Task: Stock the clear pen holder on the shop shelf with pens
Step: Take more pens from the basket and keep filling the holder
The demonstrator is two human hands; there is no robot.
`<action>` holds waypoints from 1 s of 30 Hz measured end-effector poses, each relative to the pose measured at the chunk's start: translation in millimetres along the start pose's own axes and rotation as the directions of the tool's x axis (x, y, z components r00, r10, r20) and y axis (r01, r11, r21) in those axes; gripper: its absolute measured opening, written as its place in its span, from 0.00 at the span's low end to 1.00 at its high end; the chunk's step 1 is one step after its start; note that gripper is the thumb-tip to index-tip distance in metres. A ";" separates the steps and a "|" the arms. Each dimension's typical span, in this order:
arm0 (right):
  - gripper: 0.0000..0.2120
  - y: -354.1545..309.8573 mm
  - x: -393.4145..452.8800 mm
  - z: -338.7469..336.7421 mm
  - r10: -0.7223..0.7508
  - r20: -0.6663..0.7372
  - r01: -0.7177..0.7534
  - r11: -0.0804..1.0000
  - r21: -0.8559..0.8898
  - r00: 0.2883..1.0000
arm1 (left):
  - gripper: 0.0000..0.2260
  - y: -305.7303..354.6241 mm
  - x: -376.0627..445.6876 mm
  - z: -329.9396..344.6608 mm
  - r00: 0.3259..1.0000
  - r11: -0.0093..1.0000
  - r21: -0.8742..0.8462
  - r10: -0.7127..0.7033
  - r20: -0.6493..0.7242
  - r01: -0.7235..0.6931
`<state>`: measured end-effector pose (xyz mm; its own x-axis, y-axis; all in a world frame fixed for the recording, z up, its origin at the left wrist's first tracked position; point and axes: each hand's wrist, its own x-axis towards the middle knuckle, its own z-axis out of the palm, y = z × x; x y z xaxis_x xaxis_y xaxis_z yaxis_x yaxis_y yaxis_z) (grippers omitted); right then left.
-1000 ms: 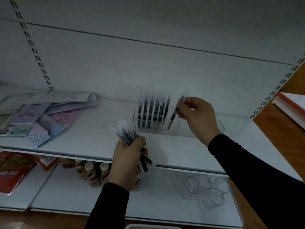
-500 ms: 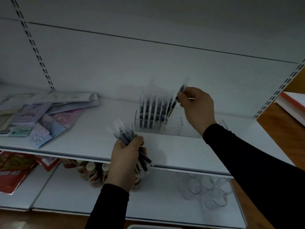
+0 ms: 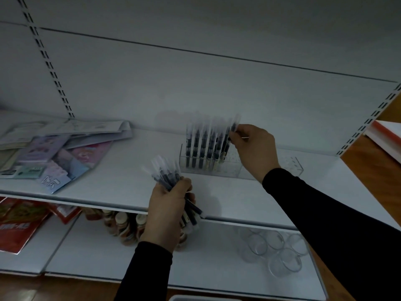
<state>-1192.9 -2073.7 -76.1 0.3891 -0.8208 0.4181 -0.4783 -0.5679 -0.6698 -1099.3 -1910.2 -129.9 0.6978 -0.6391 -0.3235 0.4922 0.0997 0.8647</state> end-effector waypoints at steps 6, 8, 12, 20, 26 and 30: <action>0.11 8.0 -4.2 10.3 -0.017 0.059 0.022 0.997 -0.081 0.998 | 0.06 0.6 -0.7 0.2 1.000 1.000 0.015 -0.003 -0.001 0.003; 0.10 8.2 -4.7 11.0 -0.001 0.059 0.005 0.998 -0.066 0.998 | 0.06 1.1 -1.0 0.3 1.000 1.000 0.017 0.001 -0.001 -0.001; 0.08 6.9 -5.7 9.8 0.013 0.067 -0.009 0.997 -0.071 0.998 | 0.06 0.9 -1.5 0.2 1.000 0.999 0.051 0.003 0.016 -0.004; 0.10 4.5 -28.9 8.1 0.063 0.017 -0.063 0.997 0.034 0.998 | 0.01 5.3 -8.7 3.9 0.998 0.999 0.033 -0.036 0.051 0.034; 0.05 -15.6 -52.2 9.6 0.086 0.371 -0.164 0.969 0.185 0.925 | 0.07 1.3 -10.6 9.9 0.997 0.998 0.058 -0.029 0.072 0.025; 0.07 -21.3 -63.9 18.0 0.089 0.554 -0.263 0.933 0.244 0.827 | 0.07 -1.1 -11.4 10.7 0.989 0.993 0.115 0.014 0.148 -0.031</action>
<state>-1193.5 -2008.1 -99.6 0.7162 -0.6959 -0.0536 -0.3570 -0.2993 -0.8849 -1113.4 -1911.2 -123.0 0.6202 -0.7432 -0.2510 0.4069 0.0312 0.9129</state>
